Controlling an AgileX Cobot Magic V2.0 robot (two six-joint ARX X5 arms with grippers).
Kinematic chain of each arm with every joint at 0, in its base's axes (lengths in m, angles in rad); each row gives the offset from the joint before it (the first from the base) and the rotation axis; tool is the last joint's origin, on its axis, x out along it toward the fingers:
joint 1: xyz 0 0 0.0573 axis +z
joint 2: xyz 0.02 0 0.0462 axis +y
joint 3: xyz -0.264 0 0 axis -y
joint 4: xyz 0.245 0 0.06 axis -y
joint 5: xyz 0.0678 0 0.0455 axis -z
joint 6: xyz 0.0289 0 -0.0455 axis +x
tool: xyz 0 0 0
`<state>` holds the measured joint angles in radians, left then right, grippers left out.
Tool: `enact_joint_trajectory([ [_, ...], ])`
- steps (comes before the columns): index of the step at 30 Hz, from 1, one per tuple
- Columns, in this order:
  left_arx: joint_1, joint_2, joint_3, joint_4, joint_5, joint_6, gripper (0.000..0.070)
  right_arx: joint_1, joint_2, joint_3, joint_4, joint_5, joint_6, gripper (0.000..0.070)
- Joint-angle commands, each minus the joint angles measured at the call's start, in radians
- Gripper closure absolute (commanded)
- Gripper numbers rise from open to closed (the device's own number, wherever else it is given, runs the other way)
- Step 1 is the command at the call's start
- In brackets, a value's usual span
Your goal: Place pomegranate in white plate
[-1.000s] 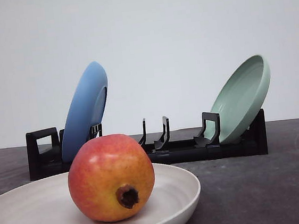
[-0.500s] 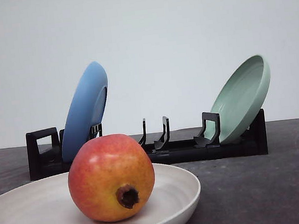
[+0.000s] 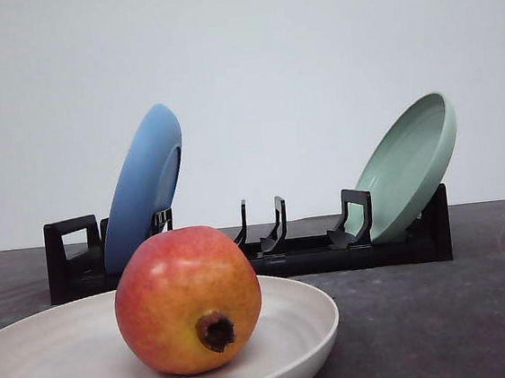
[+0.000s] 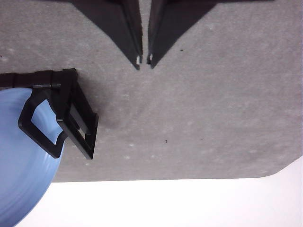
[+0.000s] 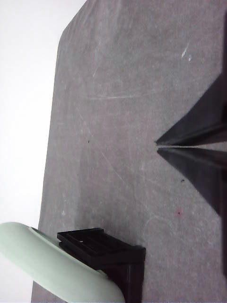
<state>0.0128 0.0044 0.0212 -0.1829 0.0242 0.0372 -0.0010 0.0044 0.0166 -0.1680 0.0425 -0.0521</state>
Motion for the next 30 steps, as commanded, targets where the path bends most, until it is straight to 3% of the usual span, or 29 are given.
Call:
enact_joint_trajectory([
  [1,0.0,-0.002,-0.01,-0.005,0.001,0.007,0.07,-0.002,-0.001,-0.005,0.006,0.0,0.01,0.07],
  [30,0.0,-0.002,-0.01,-0.005,0.001,0.007,0.07,-0.002,-0.001,-0.005,0.01,0.0,0.01,0.07],
])
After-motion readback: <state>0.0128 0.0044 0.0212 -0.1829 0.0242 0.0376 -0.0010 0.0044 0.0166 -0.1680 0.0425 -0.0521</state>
